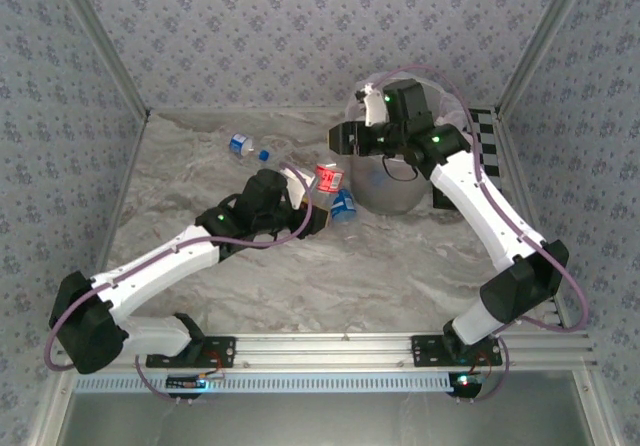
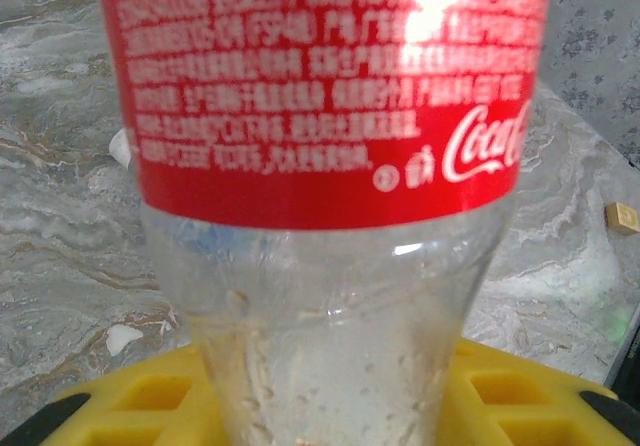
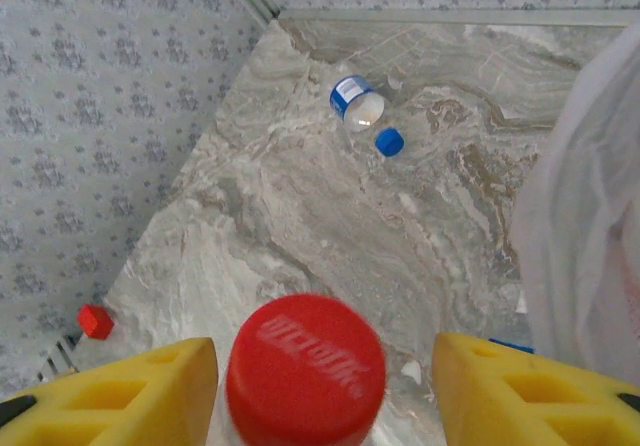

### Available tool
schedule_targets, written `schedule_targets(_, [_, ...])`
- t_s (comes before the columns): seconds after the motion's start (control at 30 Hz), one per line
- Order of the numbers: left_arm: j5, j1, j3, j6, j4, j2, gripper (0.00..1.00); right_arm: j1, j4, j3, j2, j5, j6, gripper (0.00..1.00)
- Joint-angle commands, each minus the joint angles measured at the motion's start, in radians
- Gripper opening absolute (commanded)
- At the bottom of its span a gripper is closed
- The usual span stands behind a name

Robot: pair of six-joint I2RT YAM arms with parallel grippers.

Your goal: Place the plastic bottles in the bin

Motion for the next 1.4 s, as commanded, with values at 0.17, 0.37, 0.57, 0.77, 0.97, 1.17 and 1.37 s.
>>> schedule_targets(0.17, [0.014, -0.005, 0.044, 0.023, 0.013, -0.053, 0.43, -0.016, 0.066, 0.029, 0.025, -0.077, 0.040, 0.56])
schedule_targets(0.37, [0.015, -0.009, 0.052, 0.016, 0.013, -0.047, 0.44, -0.020, 0.078, 0.024, 0.004, -0.088, 0.044, 0.36])
schedule_targets(0.57, [-0.055, -0.010, 0.104, -0.030, -0.069, -0.076, 0.90, -0.061, 0.085, 0.061, -0.054, -0.041, 0.009, 0.24])
schedule_targets(0.77, [-0.109, -0.009, 0.084, -0.077, -0.115, -0.213, 1.00, -0.165, 0.113, 0.209, -0.129, 0.089, -0.059, 0.18])
schedule_targets(0.97, [-0.133, 0.002, 0.030, -0.104, -0.108, -0.271, 1.00, -0.280, 0.270, 0.233, -0.173, 0.304, -0.106, 0.05])
schedule_targets(1.17, [-0.131, 0.003, 0.023, -0.106, -0.111, -0.272, 1.00, -0.302, 0.455, 0.177, -0.122, 0.436, -0.299, 0.03])
schedule_targets(1.37, [-0.134, 0.004, 0.009, -0.111, -0.126, -0.302, 1.00, -0.307, 0.495, 0.177, -0.007, 0.479, -0.384, 0.00])
